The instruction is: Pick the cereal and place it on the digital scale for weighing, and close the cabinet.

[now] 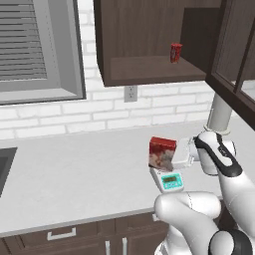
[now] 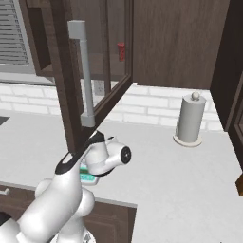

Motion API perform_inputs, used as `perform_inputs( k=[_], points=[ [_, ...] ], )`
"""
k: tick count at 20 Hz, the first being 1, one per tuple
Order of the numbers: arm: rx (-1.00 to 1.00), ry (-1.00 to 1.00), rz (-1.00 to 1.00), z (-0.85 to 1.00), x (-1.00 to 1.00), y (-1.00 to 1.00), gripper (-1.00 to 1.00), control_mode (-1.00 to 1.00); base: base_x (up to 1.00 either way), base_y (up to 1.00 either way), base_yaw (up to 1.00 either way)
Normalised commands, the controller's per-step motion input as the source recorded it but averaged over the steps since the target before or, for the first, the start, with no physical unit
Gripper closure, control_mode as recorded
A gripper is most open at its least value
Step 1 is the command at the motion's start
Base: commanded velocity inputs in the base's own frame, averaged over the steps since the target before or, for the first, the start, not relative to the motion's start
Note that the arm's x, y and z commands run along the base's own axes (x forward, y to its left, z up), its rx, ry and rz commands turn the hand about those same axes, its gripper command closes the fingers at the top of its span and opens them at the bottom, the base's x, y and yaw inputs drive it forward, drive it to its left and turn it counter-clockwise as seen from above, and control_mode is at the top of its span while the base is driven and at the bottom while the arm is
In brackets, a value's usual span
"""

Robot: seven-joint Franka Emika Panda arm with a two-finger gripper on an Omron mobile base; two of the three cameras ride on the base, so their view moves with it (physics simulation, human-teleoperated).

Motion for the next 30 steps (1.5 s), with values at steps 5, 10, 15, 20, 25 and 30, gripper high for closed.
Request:
perform_inputs(
  k=[5, 10, 15, 20, 25, 30],
  points=[
    [0.00, 0.03, 0.00, -0.04, -0.01, -0.21, 1.00, -1.00, 0.00, 0.00, 0.00],
    [0.00, 0.00, 0.00, 0.00, 0.00, -0.10, 1.00, -1.00, 0.00, 0.00, 0.00],
    [0.00, 0.00, 0.00, -0.06, -0.01, 0.00, -1.00, -1.00, 0.00, 0.00, 0.00],
    [0.00, -0.01, 0.00, 0.02, -0.26, 0.00, -1.00, -1.00, 0.00, 0.00, 0.00],
    [0.00, -0.03, 0.00, 0.00, -0.13, 0.00, -1.00, -1.00, 0.00, 0.00, 0.00],
    [0.01, -0.08, 0.00, 0.00, -0.31, -0.01, -1.00, -1.00, 0.00, 0.00, 0.00]
  ],
)
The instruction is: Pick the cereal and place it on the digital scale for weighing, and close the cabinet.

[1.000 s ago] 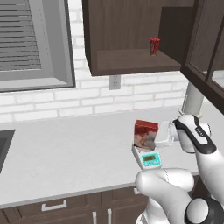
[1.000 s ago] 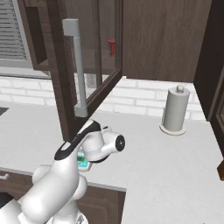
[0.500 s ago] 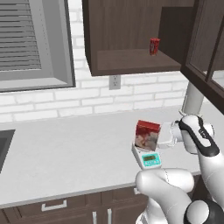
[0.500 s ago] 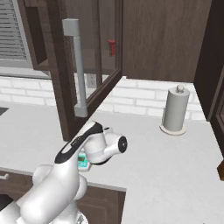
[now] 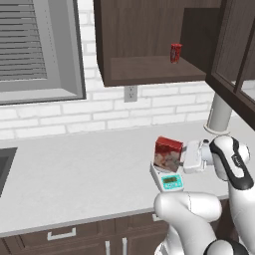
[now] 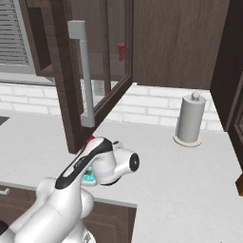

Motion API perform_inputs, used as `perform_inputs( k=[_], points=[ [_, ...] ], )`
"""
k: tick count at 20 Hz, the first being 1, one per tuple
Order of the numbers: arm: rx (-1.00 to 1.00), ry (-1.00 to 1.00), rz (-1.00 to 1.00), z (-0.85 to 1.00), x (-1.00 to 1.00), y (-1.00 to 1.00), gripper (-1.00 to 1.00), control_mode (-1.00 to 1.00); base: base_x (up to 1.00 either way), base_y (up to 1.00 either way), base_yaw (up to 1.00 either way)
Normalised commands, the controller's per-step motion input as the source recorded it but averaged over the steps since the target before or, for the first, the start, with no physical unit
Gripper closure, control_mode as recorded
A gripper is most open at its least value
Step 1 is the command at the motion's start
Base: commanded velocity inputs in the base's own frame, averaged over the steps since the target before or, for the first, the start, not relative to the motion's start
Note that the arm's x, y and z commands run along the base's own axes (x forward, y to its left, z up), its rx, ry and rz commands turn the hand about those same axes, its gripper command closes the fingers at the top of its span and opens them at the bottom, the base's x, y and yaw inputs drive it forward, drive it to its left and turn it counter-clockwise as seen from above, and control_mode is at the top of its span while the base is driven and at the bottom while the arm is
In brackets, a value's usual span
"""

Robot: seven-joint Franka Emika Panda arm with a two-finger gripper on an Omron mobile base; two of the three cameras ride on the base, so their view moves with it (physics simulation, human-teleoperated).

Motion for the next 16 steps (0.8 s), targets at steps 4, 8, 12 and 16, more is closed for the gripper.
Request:
perform_inputs(
  k=[4, 8, 12, 16],
  points=[
    [0.06, -0.05, 0.00, 0.00, -0.35, -0.17, -1.00, -1.00, 0.00, 0.00, 0.00],
    [0.07, -0.06, 0.00, 0.00, -0.36, -0.09, -1.00, -1.00, 0.00, 0.00, 0.00],
    [0.03, -0.06, 0.00, 0.00, -0.01, 0.00, -1.00, -1.00, 0.00, 0.00, 0.00],
    [0.01, -0.03, 0.00, 0.00, 0.00, 0.00, -1.00, -1.00, 0.00, 0.00, 0.00]
  ],
)
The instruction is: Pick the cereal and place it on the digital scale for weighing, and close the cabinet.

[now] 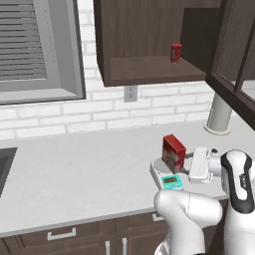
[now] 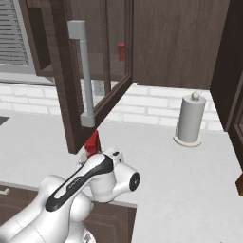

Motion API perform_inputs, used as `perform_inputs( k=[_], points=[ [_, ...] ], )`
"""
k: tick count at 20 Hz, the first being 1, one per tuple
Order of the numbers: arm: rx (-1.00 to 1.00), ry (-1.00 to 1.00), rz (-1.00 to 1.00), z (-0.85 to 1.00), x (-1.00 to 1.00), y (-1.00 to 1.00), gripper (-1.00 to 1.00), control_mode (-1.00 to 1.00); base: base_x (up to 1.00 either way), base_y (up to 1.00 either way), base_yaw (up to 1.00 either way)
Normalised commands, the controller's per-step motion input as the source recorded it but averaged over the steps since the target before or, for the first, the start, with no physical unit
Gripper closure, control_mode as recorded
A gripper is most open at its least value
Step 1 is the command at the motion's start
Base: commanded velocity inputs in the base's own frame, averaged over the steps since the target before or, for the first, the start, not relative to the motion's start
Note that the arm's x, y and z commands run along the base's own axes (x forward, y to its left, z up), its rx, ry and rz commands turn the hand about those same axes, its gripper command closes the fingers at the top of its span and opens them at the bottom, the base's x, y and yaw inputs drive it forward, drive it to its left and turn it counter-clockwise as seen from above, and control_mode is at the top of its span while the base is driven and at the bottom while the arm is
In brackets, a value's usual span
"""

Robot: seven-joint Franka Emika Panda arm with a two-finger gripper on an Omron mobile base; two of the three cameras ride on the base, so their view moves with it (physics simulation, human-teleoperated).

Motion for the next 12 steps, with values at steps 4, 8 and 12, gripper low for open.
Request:
perform_inputs(
  k=[4, 8, 12],
  points=[
    [0.01, 0.00, 0.00, 0.00, 0.05, -0.05, -1.00, -1.00, 0.00, 0.00, 0.00],
    [0.03, 0.00, -0.01, 0.02, 0.00, -0.22, -1.00, -1.00, 0.00, 0.00, 0.00],
    [0.02, 0.00, 0.00, 0.01, -0.01, -0.22, -1.00, -1.00, 0.00, 0.00, 0.00]
  ],
)
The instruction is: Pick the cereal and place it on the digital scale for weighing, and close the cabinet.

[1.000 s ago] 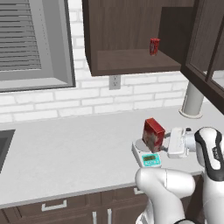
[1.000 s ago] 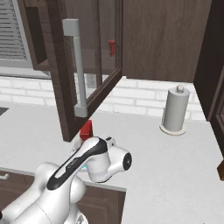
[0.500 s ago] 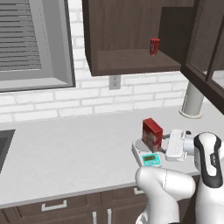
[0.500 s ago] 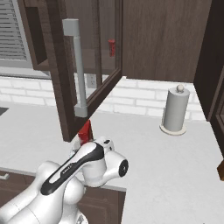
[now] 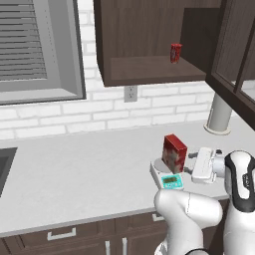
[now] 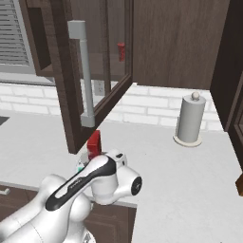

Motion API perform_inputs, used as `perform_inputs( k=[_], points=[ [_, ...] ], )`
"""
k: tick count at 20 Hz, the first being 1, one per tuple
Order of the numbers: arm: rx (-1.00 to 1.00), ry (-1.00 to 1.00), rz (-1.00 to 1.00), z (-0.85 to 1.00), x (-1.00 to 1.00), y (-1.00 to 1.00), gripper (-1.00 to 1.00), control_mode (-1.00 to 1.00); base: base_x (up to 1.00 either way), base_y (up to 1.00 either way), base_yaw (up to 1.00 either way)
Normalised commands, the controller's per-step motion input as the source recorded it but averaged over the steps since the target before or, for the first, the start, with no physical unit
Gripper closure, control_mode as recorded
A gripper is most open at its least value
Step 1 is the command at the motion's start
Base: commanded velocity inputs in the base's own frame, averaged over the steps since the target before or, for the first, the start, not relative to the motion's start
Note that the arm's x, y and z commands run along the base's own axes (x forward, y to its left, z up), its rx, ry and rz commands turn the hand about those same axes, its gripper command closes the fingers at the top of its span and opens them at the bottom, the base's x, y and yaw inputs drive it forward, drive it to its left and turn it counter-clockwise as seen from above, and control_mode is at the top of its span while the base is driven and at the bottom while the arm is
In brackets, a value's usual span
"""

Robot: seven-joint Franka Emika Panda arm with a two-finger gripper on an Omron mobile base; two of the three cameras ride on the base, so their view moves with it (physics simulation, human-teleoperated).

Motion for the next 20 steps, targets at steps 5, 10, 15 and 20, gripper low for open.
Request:
perform_inputs(
  k=[5, 10, 15, 20],
  points=[
    [0.05, -0.01, 0.00, 0.06, -0.23, -0.17, -1.00, -1.00, 0.00, 0.00, 0.00],
    [0.14, -0.26, -0.01, 0.51, -0.87, -0.37, -1.00, -1.00, 0.00, 0.00, 0.00],
    [0.11, -0.38, -0.06, 0.92, -0.29, -0.32, -1.00, -1.00, 0.00, 0.00, 0.00],
    [0.04, -0.19, -0.18, 0.60, 0.00, -0.30, -1.00, -1.00, 0.00, 0.00, 0.00]
  ],
)
